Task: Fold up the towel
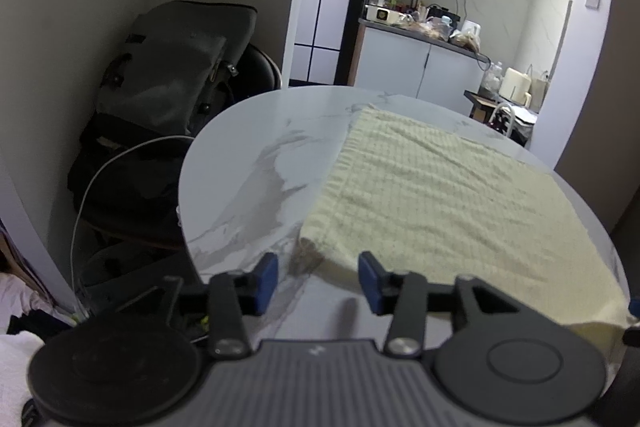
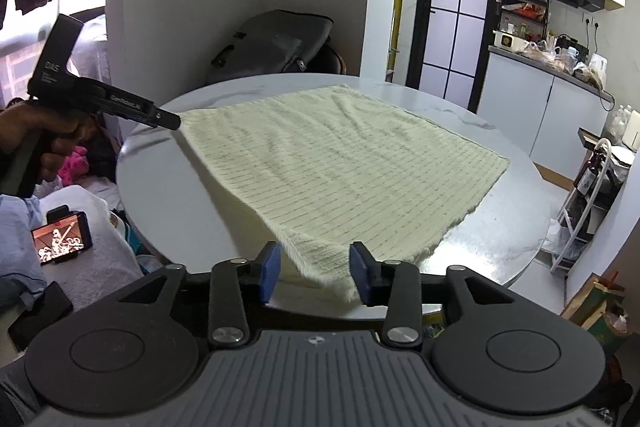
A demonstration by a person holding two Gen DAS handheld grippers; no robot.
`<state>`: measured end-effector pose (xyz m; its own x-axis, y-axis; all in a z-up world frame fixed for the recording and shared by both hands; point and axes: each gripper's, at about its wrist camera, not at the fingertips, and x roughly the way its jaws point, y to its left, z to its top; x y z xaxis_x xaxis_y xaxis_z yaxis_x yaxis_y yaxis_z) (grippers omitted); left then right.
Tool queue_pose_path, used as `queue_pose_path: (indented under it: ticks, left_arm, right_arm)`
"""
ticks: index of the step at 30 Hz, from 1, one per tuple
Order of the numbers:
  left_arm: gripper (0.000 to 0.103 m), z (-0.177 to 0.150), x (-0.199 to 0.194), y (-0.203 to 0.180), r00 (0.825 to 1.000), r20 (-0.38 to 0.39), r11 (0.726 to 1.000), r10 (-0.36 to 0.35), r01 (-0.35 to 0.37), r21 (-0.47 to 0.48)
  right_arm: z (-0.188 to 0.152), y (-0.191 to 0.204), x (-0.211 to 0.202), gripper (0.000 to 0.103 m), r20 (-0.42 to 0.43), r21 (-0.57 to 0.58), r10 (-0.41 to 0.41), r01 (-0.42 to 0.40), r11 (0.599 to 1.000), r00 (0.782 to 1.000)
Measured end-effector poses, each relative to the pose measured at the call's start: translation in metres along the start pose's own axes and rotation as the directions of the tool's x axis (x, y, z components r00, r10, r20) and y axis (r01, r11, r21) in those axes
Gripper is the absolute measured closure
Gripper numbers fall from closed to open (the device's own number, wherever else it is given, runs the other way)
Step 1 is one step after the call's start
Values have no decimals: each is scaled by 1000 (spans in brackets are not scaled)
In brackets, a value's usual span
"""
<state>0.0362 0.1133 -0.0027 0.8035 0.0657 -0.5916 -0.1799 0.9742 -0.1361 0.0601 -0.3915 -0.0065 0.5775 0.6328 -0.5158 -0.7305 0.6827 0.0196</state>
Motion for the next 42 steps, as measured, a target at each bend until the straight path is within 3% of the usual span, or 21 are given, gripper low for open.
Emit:
queue_pose_path:
  ticks: [5,8,16,18,35,42]
  left_arm:
    - [31,-5,-5,-7,1000,29,1000,5,-6,31]
    - [28,-9,-9,-9,999,48,999,3,-5,39]
    - [26,-20,-13,-22,999,42,991,-17,11,133]
    - [25,-23,-16,-23,998,63,987,9,-19,160]
    - [22,-34,-25,-9,997,73,977,16,-31,211]
    - [22,-35,-26,-11,997,66,977,-45,30,212]
  right_arm:
    - [-6,-4,-3,49,9,29,5,-5,1000,1000]
    - [-7,-7,-2,48,-6,39,5,-5,999,1000]
    - [-10,-14,-3,48,-2,90,-4,5,996,1000]
    - [-11,-17,-4,48,3,107,-7,7,994,1000]
    - [-8,-12,11,48,-56,85,24,-19,996,998]
    - [-5,-7,16,48,-67,94,29,-22,995,997]
